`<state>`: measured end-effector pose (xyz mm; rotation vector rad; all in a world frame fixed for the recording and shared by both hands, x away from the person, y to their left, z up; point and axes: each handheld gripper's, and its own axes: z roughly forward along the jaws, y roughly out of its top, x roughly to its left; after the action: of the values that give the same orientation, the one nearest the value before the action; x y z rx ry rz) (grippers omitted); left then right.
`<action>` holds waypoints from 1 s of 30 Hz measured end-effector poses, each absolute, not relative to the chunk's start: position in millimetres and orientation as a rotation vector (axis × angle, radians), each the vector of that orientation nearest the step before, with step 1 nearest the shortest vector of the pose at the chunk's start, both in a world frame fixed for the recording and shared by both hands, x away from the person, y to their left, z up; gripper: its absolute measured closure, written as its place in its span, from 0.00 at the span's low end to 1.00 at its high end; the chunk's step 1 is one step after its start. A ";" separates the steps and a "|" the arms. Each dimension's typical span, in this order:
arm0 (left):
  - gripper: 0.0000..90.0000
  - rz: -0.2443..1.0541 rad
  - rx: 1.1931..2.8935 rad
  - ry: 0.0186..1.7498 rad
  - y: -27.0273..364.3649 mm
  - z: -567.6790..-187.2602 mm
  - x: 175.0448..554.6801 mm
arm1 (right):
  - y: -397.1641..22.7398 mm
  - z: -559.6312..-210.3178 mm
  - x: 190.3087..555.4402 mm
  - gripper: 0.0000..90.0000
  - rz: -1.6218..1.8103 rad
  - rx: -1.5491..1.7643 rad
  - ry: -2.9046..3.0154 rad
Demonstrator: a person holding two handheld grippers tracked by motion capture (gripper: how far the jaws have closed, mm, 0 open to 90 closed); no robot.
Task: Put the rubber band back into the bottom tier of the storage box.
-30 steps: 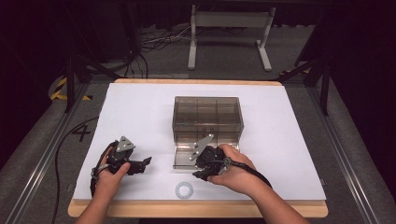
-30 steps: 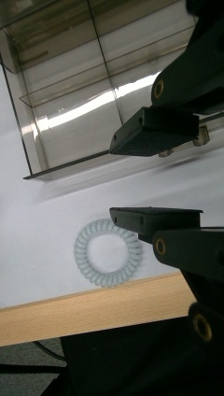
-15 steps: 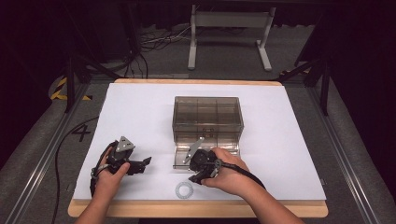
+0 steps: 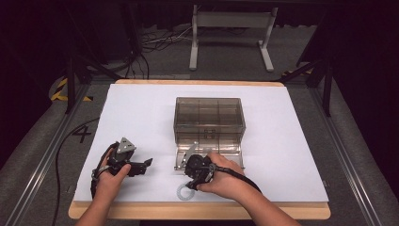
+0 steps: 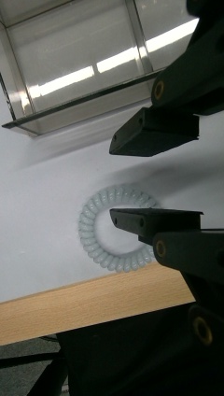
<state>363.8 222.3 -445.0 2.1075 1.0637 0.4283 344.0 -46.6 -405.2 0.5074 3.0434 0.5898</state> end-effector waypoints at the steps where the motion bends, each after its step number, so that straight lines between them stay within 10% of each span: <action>1: 0.18 0.427 2.107 1.065 222.2 -445.0 363.8 | -45.6 -406.0 343.7 0.71 0.583 0.506 3.047; 30: 0.18 0.418 2.118 1.049 221.2 -444.9 363.3 | -31.0 -414.9 340.2 0.92 0.402 0.488 3.032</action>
<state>363.3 221.2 -444.9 2.1175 1.0487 0.4182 340.2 -31.0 -414.9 0.4878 3.0323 0.4017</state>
